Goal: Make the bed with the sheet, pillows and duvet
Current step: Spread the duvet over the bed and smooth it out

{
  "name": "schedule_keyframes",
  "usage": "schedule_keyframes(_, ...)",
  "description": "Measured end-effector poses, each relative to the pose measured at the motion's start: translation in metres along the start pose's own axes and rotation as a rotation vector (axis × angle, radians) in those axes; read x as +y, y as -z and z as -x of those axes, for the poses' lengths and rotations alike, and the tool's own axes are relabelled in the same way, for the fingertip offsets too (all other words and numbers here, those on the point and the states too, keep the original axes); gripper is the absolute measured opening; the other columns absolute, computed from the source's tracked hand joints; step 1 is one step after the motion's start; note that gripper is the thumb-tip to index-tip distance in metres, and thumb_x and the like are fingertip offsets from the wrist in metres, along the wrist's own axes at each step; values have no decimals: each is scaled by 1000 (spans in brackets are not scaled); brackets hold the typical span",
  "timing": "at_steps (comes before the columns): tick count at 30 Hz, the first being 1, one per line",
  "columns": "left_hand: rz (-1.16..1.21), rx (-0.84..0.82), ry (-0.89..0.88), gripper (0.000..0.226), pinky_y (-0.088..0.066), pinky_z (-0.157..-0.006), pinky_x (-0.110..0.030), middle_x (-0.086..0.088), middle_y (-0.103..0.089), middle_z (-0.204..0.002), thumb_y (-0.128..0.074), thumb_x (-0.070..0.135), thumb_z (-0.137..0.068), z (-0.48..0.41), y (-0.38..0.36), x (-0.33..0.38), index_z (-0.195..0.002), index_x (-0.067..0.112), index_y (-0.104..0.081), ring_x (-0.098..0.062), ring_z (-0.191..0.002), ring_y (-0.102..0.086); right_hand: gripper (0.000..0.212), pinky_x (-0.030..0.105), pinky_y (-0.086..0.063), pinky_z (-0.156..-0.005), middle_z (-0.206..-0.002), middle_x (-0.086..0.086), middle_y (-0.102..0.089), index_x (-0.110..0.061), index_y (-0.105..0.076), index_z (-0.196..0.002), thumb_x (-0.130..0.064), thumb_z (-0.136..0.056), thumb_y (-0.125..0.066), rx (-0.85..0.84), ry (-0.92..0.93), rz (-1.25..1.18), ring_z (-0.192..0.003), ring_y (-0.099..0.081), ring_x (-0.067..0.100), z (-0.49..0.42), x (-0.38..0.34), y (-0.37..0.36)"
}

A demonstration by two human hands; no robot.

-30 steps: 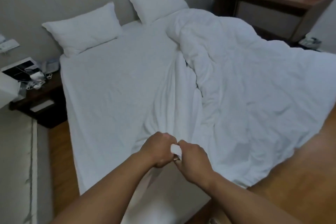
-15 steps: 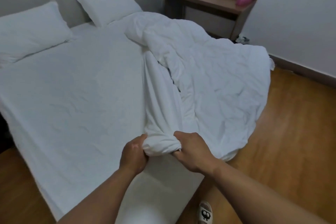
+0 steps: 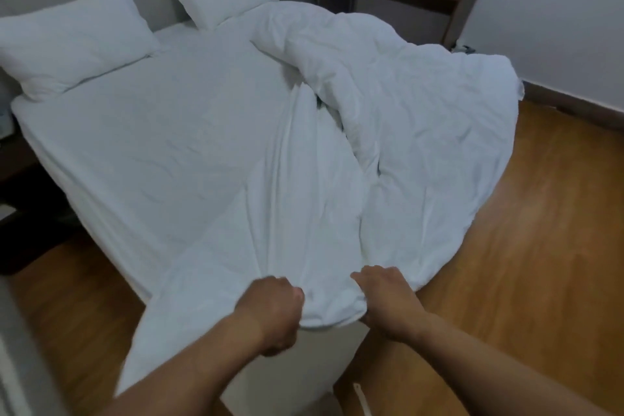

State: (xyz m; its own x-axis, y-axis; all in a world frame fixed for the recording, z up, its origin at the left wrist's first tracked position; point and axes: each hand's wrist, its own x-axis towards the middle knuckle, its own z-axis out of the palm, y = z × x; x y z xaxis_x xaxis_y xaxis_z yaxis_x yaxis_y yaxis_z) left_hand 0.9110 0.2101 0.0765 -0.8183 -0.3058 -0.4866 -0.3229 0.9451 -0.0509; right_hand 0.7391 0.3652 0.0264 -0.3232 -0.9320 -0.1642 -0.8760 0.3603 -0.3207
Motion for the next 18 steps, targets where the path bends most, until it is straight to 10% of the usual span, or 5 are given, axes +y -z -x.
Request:
schedule_keyframes(4,143,-39,-10,39,-47,-76,-35,-10,-66,-104,-59,35,-79,20,-37,65,-113,16,-61,-31,-93,-64,69,34,-41,-95,-107,-9,-61,-26,-56,-124,-55,-62,-64,141,99,-142,-98,-54,12,70,-50,-52)
schedule_keyframes(10,612,-84,-39,32,-52,-75,-34,7,-68,-92,-67,45,-69,42,-60,57,-95,26,-67,-15,-85,-61,9,27,-38,-84,-86,-9,-65,-33,-60,-88,-38,-84,-54,78,-73,-189,-79,-56,11,91,-68,-60)
schedule_keyframes(18,420,-112,-243,52,-50,-89,-38,2,-64,-112,-55,62,-75,37,-82,70,-114,28,-60,-21,-101,-59,12,26,-37,-89,-90,-14,-56,-33,-56,-91,-34,-81,-49,6,-202,-199,-86,-50,8,117,-52,-92)
